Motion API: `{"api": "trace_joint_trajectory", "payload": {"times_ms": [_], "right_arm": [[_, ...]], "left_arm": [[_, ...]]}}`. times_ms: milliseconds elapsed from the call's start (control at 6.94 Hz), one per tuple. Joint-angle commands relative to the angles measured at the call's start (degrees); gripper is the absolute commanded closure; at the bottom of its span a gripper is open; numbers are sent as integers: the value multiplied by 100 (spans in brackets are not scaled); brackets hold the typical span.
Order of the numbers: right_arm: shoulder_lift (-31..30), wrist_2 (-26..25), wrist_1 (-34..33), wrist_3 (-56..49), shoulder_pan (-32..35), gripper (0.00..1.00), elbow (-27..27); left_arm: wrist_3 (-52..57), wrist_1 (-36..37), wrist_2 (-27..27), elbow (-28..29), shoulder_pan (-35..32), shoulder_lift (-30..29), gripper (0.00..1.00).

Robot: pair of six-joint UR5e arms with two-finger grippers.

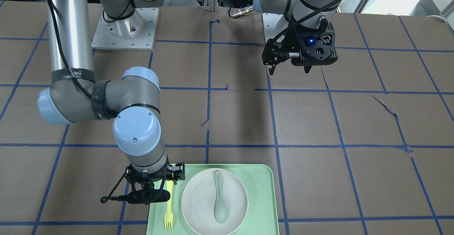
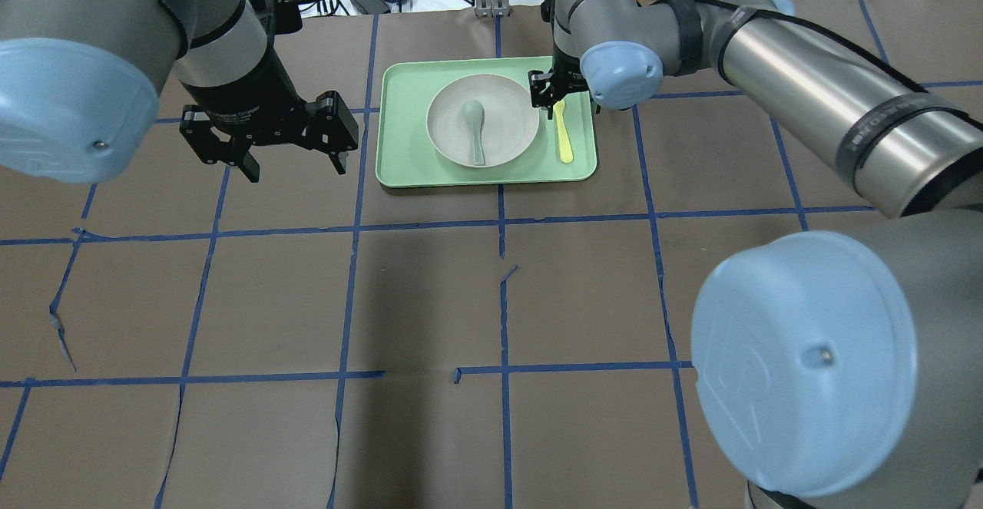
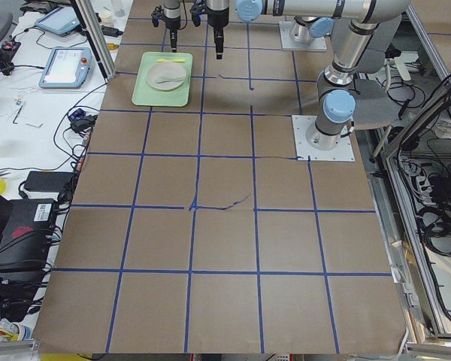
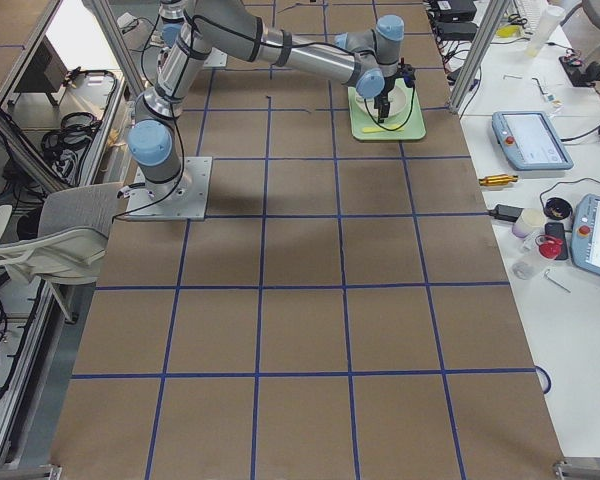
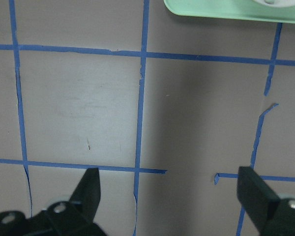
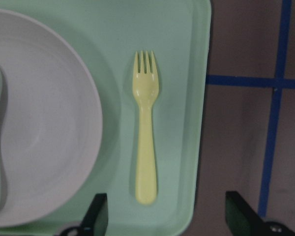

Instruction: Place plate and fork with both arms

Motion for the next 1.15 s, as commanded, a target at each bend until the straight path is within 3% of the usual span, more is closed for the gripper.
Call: {"api": "trace_joint_trajectory", "payload": {"times_ms": [0, 432, 720, 1008], "right_arm": [[-1438, -408, 1926, -73, -114, 0, 52], [-2875, -376, 2855, -257, -237, 0, 455], [-3044, -219, 3120, -433, -298, 0, 605], [-3010, 99, 2893, -433, -299, 0, 615]], "left_arm": [[-2, -17, 2, 24, 0, 15, 0], [7, -79, 2, 33, 0, 50, 0], [7, -79, 2, 16, 0, 50, 0], [-10, -79, 2, 16, 0, 76, 0]]}}
